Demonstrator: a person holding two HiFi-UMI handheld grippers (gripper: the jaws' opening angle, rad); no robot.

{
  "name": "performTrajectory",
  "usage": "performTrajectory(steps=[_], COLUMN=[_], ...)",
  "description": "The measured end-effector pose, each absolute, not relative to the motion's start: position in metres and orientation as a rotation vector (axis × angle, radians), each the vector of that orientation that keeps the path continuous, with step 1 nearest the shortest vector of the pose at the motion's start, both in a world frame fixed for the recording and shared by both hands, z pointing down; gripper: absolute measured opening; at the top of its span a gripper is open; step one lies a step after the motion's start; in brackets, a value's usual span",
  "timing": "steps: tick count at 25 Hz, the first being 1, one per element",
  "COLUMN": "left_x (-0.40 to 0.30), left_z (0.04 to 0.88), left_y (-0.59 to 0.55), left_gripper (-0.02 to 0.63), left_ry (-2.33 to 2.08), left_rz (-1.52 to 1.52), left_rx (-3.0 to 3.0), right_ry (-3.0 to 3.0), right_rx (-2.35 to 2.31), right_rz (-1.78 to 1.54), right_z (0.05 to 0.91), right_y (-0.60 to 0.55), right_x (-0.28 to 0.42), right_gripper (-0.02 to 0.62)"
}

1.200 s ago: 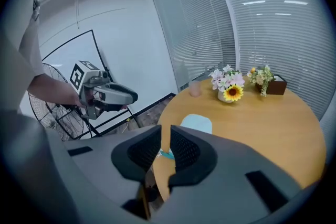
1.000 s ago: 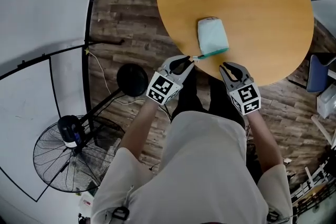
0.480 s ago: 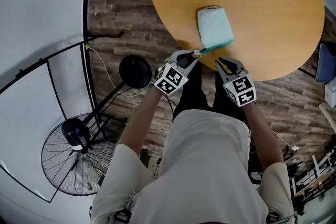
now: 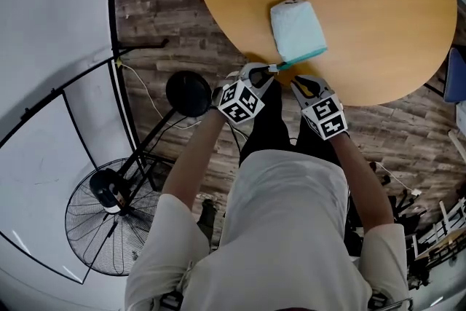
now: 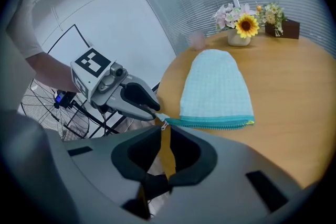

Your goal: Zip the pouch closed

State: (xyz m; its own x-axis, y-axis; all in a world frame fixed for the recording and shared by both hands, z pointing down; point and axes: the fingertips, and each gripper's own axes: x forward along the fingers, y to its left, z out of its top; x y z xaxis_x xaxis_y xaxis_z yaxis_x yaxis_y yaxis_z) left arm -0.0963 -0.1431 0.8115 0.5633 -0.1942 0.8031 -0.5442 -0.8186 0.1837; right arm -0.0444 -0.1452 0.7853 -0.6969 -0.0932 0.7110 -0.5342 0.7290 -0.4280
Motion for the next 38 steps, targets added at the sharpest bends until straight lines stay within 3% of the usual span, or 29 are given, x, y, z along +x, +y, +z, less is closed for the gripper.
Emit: performTrajectory(steps=[4,8,25,27,28,38], left_x=[-0.095,-0.091,-0.082,-0.080,-0.079,-0.073], left_z=[0.826,0.832,0.821,0.820,0.819,0.808], left_y=[-0.146,-0.145,-0.140,-0.141,-0.142,-0.142], left_gripper=[0.083,0.032,0.028,0.028,0.028,0.021], left_ry=[-0.551,-0.488,-0.464,-0.457,-0.456,-0.408], left_rz=[1.214,1.190,1.024,1.022,1.021,1.080], left_rx=[2.393,2.378,2.308,2.311,2.313,2.332], right_ry=[-2.235,-2.233,-2.200,-2.204,-2.206,-2.240], right_rx=[0.479,0.481,0.520,0.524,0.527,0.429], right_rz=[0.855,0.860,0.808,0.768,0.748,0.718], right_z=[0.795,0.805,0.837,0.837,0.836,0.821], right_y=[-0.144,-0.142,-0.138,-0.140,-0.141,-0.140], right_x=[-0.046,-0.049,-0.067,-0.066,-0.065,-0.053], right_gripper=[0.054,0.055,0.072,0.058,0.013,0.003])
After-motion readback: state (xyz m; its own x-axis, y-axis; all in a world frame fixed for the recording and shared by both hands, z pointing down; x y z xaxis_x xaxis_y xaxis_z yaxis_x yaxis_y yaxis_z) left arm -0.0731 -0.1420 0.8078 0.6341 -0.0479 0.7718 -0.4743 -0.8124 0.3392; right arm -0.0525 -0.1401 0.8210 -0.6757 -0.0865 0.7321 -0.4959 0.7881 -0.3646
